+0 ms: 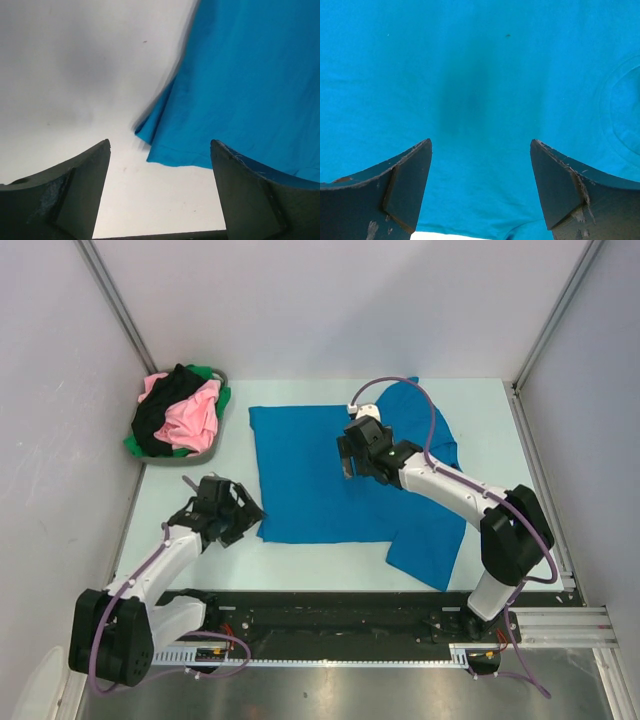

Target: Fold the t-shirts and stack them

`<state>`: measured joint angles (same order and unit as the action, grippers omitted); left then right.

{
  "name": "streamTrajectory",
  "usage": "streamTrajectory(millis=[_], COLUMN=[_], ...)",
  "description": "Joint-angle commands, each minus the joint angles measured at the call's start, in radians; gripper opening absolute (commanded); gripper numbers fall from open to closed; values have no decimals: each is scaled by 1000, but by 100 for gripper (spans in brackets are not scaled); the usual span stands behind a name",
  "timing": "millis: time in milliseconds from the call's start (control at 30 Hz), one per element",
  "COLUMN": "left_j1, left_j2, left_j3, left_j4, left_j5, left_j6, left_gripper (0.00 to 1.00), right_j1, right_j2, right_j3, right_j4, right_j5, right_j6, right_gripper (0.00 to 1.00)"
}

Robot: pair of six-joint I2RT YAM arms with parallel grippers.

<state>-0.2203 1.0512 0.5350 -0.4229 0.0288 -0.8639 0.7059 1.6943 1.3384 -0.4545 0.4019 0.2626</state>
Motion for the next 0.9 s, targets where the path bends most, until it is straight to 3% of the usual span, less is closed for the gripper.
streamTrajectory(millis=[0, 200, 233, 867], left_j1=[-21, -28, -30, -36], left_j2=[-31, -66, -65, 171], left_j3=[-9, 2, 6, -6], left_j4=[-111, -239, -247, -51], left_j5=[-101, -196, -201, -184], left_j6=[-6, 13, 16, 52], left_gripper=[86, 89, 99, 91], right_j1=[20, 33, 36, 53], right_j2=[-4, -15, -16, -50], right_j3=[-7, -11, -13, -111], right_j4=[-7, -9, -6, 50], right_j5=[40, 46, 46, 55], right_j6=[14, 20, 21, 18], right_gripper=[83, 83, 84, 81])
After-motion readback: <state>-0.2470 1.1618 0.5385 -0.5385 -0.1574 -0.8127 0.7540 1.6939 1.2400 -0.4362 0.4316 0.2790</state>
